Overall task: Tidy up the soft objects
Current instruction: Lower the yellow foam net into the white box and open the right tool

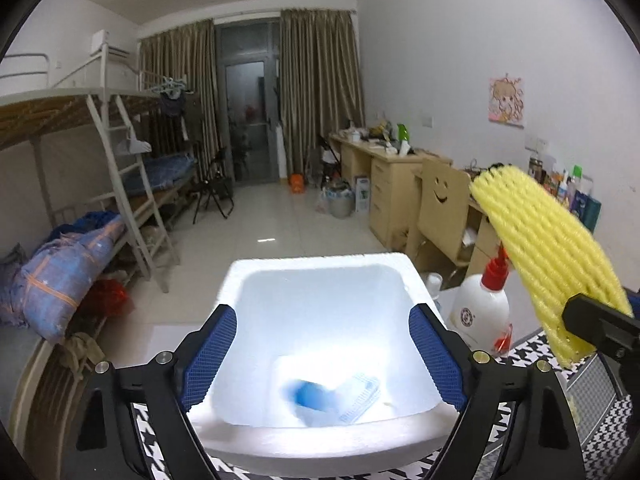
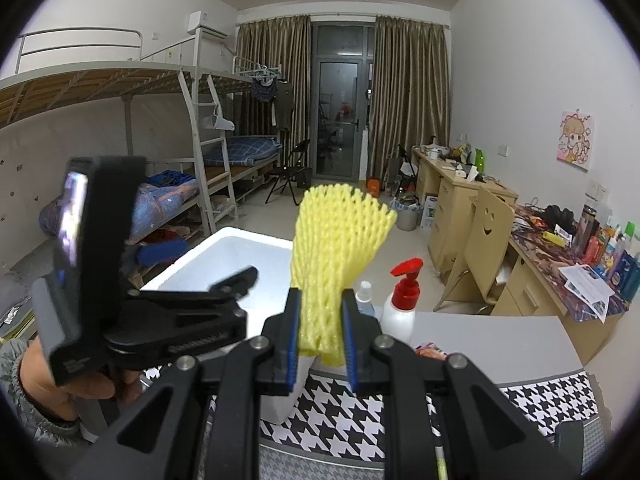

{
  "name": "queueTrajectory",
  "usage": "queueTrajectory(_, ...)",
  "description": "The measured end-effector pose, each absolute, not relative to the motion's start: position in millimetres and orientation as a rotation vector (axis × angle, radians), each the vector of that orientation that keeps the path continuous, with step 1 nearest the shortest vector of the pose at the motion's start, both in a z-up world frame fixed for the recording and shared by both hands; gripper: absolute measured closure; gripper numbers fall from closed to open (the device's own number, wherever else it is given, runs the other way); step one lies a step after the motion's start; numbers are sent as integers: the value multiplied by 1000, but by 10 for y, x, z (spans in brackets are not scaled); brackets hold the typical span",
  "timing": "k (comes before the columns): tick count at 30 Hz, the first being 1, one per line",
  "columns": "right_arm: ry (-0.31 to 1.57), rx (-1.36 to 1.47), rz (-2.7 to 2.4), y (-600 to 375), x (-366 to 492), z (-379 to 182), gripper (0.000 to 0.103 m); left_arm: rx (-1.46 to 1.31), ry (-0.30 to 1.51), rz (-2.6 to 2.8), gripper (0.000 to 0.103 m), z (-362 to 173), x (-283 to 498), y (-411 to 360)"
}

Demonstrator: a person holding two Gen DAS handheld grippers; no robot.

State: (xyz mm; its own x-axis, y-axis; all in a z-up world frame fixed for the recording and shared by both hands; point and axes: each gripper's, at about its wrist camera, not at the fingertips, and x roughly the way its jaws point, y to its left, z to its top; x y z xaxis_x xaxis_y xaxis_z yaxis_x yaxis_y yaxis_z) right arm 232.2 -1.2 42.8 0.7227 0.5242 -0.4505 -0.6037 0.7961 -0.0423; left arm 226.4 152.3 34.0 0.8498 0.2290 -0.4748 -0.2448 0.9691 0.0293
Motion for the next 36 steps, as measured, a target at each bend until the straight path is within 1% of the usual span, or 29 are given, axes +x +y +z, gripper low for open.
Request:
queueTrajectory(3, 437, -199, 637, 37, 2306, 430, 80, -31, 475, 273, 5, 372, 2182, 1550)
queueTrajectory(8, 445, -195, 659, 119, 2305, 428, 80, -43, 456, 320, 2, 408, 2089, 1652)
queueTrajectory(36, 495, -225, 725, 603, 2486, 341, 80, -96, 432, 518, 1, 339, 1431, 2066)
